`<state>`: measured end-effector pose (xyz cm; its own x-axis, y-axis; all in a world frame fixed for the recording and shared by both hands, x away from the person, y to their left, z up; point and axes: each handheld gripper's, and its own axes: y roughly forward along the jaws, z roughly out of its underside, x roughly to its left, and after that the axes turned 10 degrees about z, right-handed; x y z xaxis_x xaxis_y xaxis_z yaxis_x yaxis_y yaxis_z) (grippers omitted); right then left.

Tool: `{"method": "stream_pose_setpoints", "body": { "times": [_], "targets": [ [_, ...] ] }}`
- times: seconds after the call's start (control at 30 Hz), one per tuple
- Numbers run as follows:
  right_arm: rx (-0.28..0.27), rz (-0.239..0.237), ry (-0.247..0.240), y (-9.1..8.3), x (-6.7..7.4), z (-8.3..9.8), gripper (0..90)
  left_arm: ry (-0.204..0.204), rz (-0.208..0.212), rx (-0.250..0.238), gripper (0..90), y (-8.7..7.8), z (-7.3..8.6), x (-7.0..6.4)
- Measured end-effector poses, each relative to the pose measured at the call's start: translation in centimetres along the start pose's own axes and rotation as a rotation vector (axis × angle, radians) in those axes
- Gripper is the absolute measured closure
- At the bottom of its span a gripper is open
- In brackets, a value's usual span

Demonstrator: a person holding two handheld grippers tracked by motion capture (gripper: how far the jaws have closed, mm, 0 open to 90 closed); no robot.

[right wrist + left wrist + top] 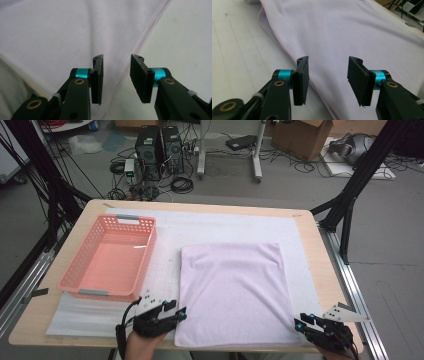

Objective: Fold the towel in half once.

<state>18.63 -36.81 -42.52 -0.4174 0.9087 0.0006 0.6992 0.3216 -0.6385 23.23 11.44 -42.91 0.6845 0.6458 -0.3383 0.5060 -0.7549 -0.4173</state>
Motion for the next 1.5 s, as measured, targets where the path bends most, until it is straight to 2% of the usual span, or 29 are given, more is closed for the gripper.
{"method": "stream_pose_setpoints", "body": {
  "times": [0.13, 0.17, 0.2, 0.27, 0.37, 0.5, 0.6, 0.63, 0.7, 0.77, 0.87, 0.97, 1.03, 1.13, 1.27, 1.33, 1.5],
  "targets": [
    [-0.022, 0.003, 0.003, 1.2, -0.9, -1.3, 61.6, 0.010, -0.002, 0.016, 47.8, 2.0, -3.2, 2.2],
    [-0.024, 0.000, 0.001, 1.6, -1.1, -1.6, 61.6, 0.008, 0.002, 0.007, 47.6, 2.4, -3.8, 2.8],
    [-0.021, -0.002, 0.000, 1.9, -1.2, -2.0, 61.4, 0.015, -0.011, -0.010, 47.8, 2.8, -4.4, 3.3],
    [-0.018, -0.010, -0.008, 2.6, -1.4, -2.5, 60.9, 0.028, -0.027, 0.014, 48.1, 3.5, -5.5, 4.3],
    [-0.009, -0.024, -0.022, 3.7, -1.6, -3.2, 60.7, 0.031, -0.052, 0.022, 49.3, 4.2, -6.8, 5.4],
    [-0.006, -0.033, -0.025, 4.7, -2.1, -3.8, 60.7, 0.024, -0.075, 0.006, 50.1, 5.2, -8.8, 7.0],
    [-0.003, -0.035, -0.027, 5.2, -2.6, -4.1, 60.6, 0.032, -0.078, 0.034, 54.4, 6.2, -9.9, 8.2],
    [-0.004, -0.029, -0.030, 5.3, -2.7, -4.2, 60.0, 0.040, -0.087, 0.044, 57.7, 6.6, -10.1, 8.6],
    [-0.006, -0.018, -0.032, 5.6, -3.1, -4.3, 59.8, 0.035, -0.092, 0.030, 62.6, 7.2, -10.5, 9.4],
    [-0.014, -0.012, -0.027, 5.7, -3.5, -4.3, 58.7, 0.021, -0.101, 0.007, 62.7, 7.8, -10.8, 10.3],
    [-0.023, -0.013, -0.014, 5.9, -4.2, -4.4, 58.0, 0.003, -0.117, 0.024, 64.0, 8.6, -11.1, 11.5],
    [-0.026, -0.020, -0.006, 6.1, -4.7, -4.4, 56.8, -0.010, -0.125, 0.020, 65.4, 9.2, -11.4, 12.3],
    [-0.029, -0.021, 0.002, 6.2, -5.0, -4.5, 55.8, -0.013, -0.134, -0.001, 68.0, 9.5, -11.3, 12.6],
    [-0.036, -0.027, 0.008, 6.3, -5.2, -4.7, 55.5, -0.039, -0.170, 0.042, 70.8, 10.0, -10.8, 13.3],
    [-0.037, -0.035, -0.003, 6.3, -5.2, -5.0, 55.2, -0.045, -0.169, 0.070, 72.7, 10.4, -10.4, 13.6],
    [-0.039, -0.039, -0.005, 6.3, -5.1, -5.0, 55.2, -0.035, -0.164, 0.088, 72.7, 10.7, -10.3, 13.5],
    [-0.037, -0.046, -0.007, 6.4, -4.9, -5.0, 55.2, -0.031, -0.127, 0.125, 71.2, 11.1, -10.0, 13.2]
  ]
}}
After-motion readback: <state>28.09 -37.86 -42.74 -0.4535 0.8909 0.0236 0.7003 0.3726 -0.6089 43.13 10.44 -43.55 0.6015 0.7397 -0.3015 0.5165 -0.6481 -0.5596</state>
